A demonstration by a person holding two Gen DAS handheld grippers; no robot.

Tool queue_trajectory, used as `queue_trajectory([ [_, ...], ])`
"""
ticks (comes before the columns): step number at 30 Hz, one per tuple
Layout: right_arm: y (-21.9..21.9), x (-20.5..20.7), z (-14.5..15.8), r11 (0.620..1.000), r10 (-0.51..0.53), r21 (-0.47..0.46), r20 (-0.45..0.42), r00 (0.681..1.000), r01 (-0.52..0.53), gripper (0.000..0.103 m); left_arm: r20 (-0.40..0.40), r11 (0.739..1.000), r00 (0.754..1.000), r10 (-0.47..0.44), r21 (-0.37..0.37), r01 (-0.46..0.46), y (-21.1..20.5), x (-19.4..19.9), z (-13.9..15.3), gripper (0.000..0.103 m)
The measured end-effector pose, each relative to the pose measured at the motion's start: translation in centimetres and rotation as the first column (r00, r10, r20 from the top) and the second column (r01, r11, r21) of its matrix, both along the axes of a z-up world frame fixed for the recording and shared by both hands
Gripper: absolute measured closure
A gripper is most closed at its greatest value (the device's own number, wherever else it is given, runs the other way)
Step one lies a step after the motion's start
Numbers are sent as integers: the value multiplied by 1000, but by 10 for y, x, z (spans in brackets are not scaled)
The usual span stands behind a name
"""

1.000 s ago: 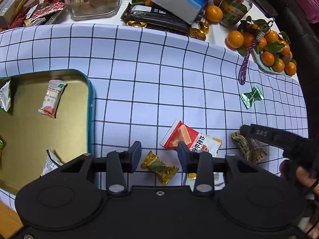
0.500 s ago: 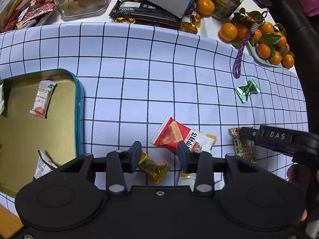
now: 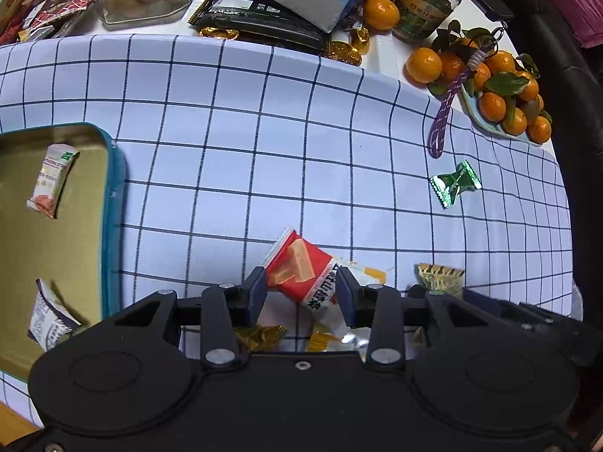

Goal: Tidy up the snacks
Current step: 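Lower the left tool onto the red-and-white packet and close it, then carry the red packet with the left tool while the right tool carries the gold packet toward the tray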

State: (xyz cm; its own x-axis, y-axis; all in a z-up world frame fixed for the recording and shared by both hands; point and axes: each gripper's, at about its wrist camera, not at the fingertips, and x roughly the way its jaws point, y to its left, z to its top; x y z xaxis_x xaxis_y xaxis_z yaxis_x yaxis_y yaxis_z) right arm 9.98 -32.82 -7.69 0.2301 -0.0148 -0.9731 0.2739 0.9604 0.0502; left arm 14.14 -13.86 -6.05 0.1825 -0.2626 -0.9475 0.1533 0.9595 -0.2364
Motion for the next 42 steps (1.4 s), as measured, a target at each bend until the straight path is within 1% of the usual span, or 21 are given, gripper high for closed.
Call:
queue_trajectory([
  [3, 0, -1, -2, 1000, 14, -15, 4, 1000, -14, 57, 0, 1000, 1000, 2, 11, -2, -7, 0, -5, 56],
  [7, -1, -3, -2, 1000, 21, -20, 8, 1000, -21, 58, -6, 999, 1000, -18, 50, 18, -17, -2, -16, 55],
  [9, -1, -3, -2, 999, 28, -25, 10, 1000, -28, 59, 33, 997, 999, -27, 71, 25, -22, -4, -15, 54],
  [11, -1, -5, -1, 999, 33, -28, 11, 999, -33, 59, 53, 995, 997, -50, 88, 45, -27, -5, -15, 54],
  [14, 1, -5, 0, 998, 45, -36, 9, 999, -45, 59, 85, 994, 995, -45, 102, 36, -32, -5, -17, 54],
  [15, 2, -6, 0, 998, 51, -40, 8, 999, -51, 59, 89, 994, 995, -46, 102, 36, -33, -5, -17, 54],
  [16, 2, -6, 0, 997, 53, -52, 6, 999, -53, 64, 90, 995, 995, -45, 97, 36, -34, -5, -18, 55],
  [19, -1, -8, 1, 998, 44, -48, 11, 999, -44, 70, 97, 997, 995, -27, 79, 19, -36, -2, -18, 57],
  [22, -7, -11, 3, 998, 15, -64, 19, 1000, -14, 71, 88, 999, 996, -10, 35, 7, -33, 3, -16, 57],
  [25, -15, -13, 7, 995, 1, -104, 46, 999, 4, 71, 88, 1000, 996, 9, 18, -11, -27, 4, -9, 57],
  [27, -20, -16, 11, 994, -15, -103, 61, 998, 21, 71, 94, 1000, 995, 24, 10, -25, -21, 4, -4, 57],
  [30, -26, -18, 19, 997, -36, -68, 81, 996, 41, 71, 71, 997, 994, 80, -6, -80, -10, 5, -3, 57],
  [33, -25, -20, 26, 998, -33, -50, 107, 994, 39, 71, 16, 988, 989, 150, -45, -149, -1, 8, -6, 57],
  [34, -23, -21, 29, 998, -29, -47, 116, 993, 35, 71, -2, 986, 987, 160, -49, -160, 1, 9, -8, 57],
  [40, -21, -23, 37, 999, -30, -28, 142, 989, 34, 71, -64, 980, 979, 194, -25, -196, 4, 7, -21, 56],
  [42, -24, -24, 40, 999, -42, -19, 150, 988, 45, 71, -57, 979, 978, 203, -8, -204, 2, 6, -22, 56],
])
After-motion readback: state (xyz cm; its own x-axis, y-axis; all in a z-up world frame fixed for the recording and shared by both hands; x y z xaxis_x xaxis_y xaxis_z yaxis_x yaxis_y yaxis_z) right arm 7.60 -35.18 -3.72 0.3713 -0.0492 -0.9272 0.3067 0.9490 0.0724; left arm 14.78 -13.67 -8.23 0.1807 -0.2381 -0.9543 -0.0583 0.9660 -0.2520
